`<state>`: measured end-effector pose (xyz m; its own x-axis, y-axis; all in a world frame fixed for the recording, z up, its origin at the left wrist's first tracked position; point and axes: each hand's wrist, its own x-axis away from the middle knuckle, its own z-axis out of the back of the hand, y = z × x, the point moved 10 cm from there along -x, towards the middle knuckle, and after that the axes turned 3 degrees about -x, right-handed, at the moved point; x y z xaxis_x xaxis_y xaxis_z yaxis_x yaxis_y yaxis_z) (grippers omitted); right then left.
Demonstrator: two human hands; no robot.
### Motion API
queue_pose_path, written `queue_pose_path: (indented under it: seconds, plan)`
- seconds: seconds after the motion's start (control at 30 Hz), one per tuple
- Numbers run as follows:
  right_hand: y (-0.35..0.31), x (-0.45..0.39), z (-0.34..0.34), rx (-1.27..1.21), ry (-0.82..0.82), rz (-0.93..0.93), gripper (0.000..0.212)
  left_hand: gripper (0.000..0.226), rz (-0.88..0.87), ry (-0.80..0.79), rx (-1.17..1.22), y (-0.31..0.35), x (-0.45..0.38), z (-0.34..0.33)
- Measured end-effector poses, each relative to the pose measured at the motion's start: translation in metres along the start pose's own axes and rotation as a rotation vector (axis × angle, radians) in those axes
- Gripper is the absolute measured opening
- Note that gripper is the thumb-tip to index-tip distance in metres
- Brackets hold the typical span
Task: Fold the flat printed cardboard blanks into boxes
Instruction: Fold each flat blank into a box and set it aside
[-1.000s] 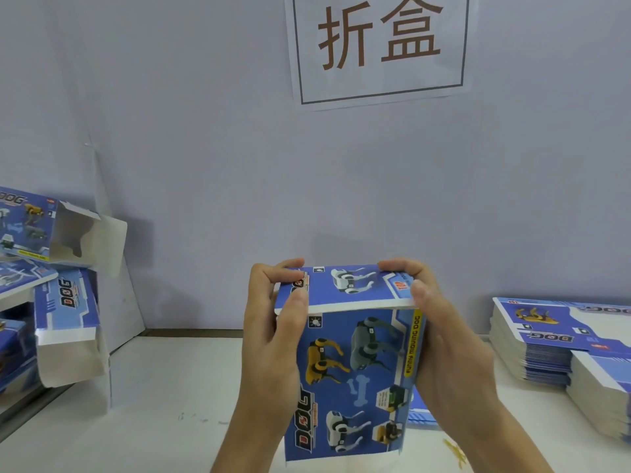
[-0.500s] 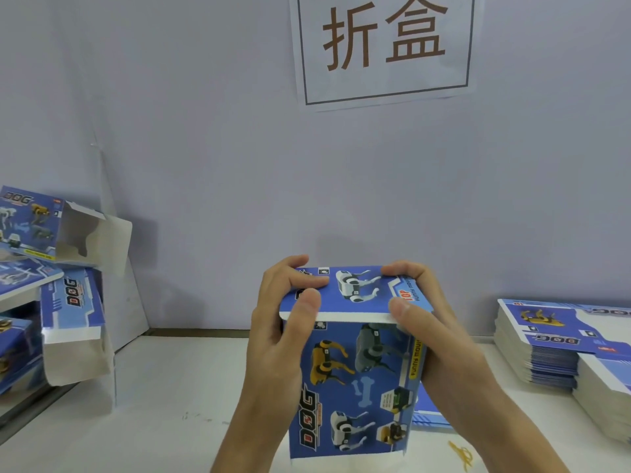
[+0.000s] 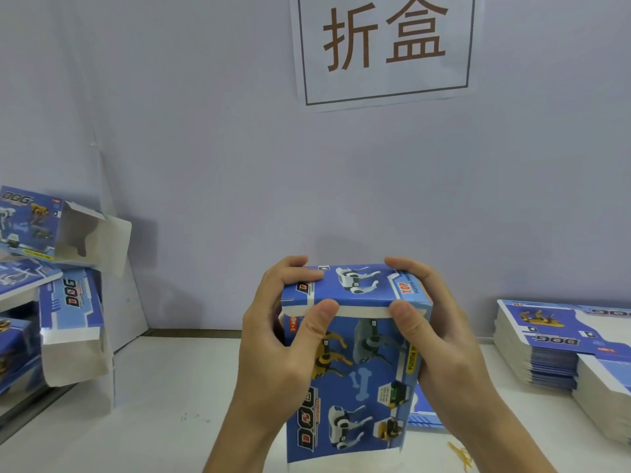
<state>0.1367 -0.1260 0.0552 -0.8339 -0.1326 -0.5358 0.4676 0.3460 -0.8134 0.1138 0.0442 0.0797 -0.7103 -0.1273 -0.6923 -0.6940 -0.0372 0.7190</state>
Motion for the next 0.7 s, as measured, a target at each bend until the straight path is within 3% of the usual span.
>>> queue_pose_path:
  seconds: [0.07, 0.13, 0.4, 0.5, 0.57, 0.7]
  plan:
    - [-0.003, 0.0, 0.002, 0.033, 0.044, 0.033, 0.039, 0.031, -0.004, 0.017, 0.005, -0.001, 0.001, -0.002]
    - [-0.001, 0.0, 0.002, 0.048, 0.059, 0.027, 0.038, 0.036, -0.015, 0.024, -0.001, 0.0, 0.001, -0.003]
    - [0.005, 0.001, -0.006, -0.04, -0.03, -0.019, 0.067, 0.027, -0.008, -0.008, 0.04, 0.0, 0.002, -0.008]
    - [0.002, 0.0, 0.002, 0.01, 0.042, 0.015, 0.04, 0.03, -0.063, 0.012, -0.026, 0.003, 0.002, -0.007]
    - [0.001, 0.0, 0.004, 0.022, 0.058, 0.02, 0.034, 0.027, -0.075, 0.013, -0.043, 0.003, 0.002, -0.007]
    - [0.0, 0.001, -0.004, -0.004, 0.016, 0.001, 0.055, 0.03, -0.001, 0.009, 0.033, 0.002, 0.001, -0.009]
